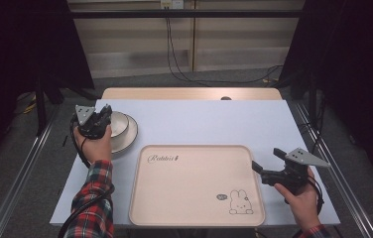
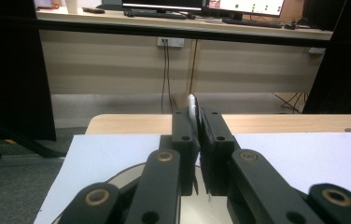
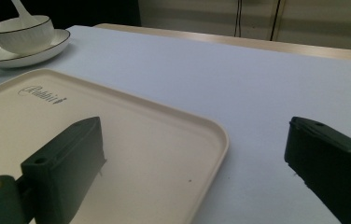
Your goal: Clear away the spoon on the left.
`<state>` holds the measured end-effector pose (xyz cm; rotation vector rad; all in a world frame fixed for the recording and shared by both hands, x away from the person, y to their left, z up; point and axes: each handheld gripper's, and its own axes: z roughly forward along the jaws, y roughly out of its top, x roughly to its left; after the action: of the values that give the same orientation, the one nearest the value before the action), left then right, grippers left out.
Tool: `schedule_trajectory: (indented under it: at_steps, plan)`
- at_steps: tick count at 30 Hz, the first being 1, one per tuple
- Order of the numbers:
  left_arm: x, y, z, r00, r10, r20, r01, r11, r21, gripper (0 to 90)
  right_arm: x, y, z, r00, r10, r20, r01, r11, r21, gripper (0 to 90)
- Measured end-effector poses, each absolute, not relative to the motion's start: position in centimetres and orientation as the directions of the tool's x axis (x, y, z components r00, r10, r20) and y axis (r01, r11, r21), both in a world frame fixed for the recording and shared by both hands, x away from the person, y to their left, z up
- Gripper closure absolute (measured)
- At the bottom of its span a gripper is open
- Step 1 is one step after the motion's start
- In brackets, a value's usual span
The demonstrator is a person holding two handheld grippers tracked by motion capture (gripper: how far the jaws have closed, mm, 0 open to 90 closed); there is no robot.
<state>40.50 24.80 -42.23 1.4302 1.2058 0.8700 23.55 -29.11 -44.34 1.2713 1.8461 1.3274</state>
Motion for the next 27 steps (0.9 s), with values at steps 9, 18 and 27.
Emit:
schedule_trajectory:
  at_steps: [9,18,27]
  plan:
    - [40.6,24.8,-42.2,0.218,0.971,-0.097,0.229,0.046,0.972,85.3,23.6,-28.9,-44.4,-0.421,0.902,0.098,0.384,0.079,0.920,4.4]
    - [40.0,25.3,-41.7,0.229,0.967,-0.114,0.237,0.059,0.970,85.4,23.6,-28.9,-44.4,-0.422,0.902,0.088,0.381,0.088,0.920,4.6]
    - [39.5,25.6,-39.9,0.243,0.959,-0.143,0.228,0.087,0.970,85.4,23.6,-28.9,-44.3,-0.419,0.904,0.085,0.375,0.087,0.923,4.7]
